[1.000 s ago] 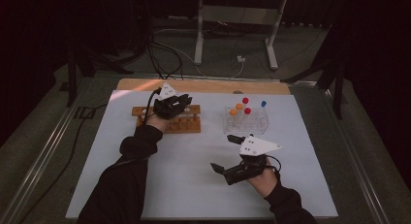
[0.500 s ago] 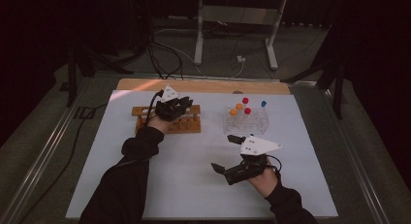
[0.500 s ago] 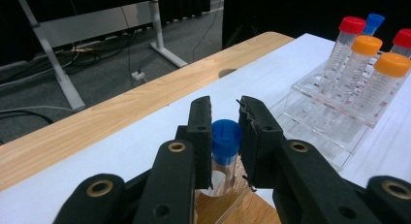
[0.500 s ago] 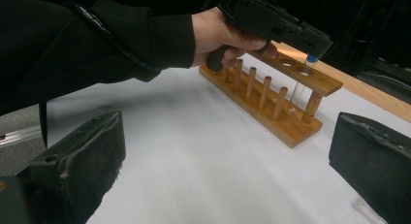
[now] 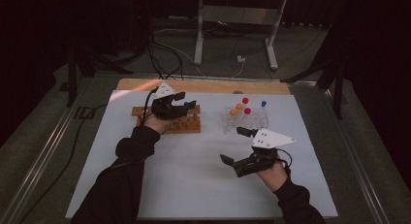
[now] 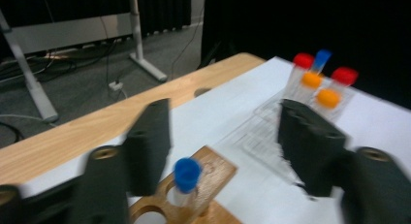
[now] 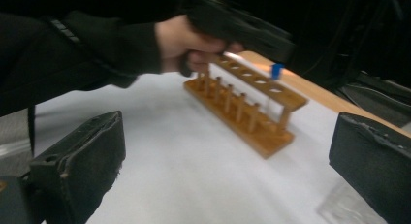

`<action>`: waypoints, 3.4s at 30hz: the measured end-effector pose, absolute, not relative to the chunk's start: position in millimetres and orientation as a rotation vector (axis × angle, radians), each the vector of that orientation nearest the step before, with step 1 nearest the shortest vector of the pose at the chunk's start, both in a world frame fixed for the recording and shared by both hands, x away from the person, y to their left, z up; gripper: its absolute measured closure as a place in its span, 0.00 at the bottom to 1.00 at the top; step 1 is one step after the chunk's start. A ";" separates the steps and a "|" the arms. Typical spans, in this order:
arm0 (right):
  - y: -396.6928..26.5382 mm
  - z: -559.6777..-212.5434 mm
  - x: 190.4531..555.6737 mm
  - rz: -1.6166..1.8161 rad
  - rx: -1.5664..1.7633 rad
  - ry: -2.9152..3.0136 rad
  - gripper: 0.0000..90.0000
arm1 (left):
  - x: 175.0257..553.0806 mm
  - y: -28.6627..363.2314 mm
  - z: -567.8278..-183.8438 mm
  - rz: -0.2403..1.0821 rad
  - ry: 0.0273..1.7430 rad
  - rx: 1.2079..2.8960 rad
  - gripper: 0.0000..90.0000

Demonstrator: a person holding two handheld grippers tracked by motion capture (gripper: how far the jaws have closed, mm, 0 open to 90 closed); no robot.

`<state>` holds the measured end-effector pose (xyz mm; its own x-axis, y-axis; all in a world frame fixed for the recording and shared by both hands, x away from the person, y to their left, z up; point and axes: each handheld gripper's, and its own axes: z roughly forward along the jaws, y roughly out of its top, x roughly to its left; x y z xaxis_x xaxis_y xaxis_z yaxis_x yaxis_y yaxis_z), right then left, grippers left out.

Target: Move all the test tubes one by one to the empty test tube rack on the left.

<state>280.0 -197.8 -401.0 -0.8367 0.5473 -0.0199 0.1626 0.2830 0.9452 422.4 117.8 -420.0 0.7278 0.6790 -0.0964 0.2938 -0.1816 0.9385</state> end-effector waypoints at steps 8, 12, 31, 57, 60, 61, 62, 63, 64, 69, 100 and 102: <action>-231.8 -379.1 303.1 1.528 0.738 2.124 0.00 | 391.4 125.7 -401.6 0.321 0.678 1.753 0.03; -255.6 -373.2 323.8 1.489 0.830 2.058 0.00 | 373.7 129.6 -399.5 0.299 0.626 1.738 0.02; -303.3 -433.4 394.4 1.238 1.139 1.951 0.18 | 308.6 130.4 -426.7 0.225 0.483 1.780 0.01; -300.2 -476.5 438.4 1.148 1.239 1.995 0.84 | 302.0 132.4 -440.8 0.211 0.477 1.777 0.01; -299.3 -475.8 439.3 1.143 1.244 1.998 0.85 | 302.4 133.0 -441.6 0.210 0.482 1.775 0.01; -299.0 -475.2 439.4 1.137 1.237 1.995 0.85 | 302.6 133.1 -441.7 0.209 0.481 1.776 0.01; -298.7 -474.4 439.3 1.139 1.238 1.994 0.85 | 302.8 133.3 -441.8 0.208 0.481 1.776 0.01; -298.6 -473.3 439.3 1.137 1.238 1.991 0.85 | 302.9 133.4 -441.8 0.209 0.483 1.775 0.01; -298.6 -471.8 439.2 1.139 1.235 1.985 0.85 | 303.0 133.5 -441.8 0.209 0.484 1.777 0.01; -299.3 -459.6 438.1 1.153 1.211 1.985 0.86 | 303.4 134.1 -441.4 0.204 0.485 1.770 0.01; -269.8 -353.6 390.5 1.299 0.923 2.108 0.86 | 297.4 123.6 -432.2 0.163 0.452 1.800 0.01; -263.5 -354.9 384.1 1.314 0.895 2.134 0.86 | 296.3 122.6 -431.3 0.161 0.450 1.800 0.01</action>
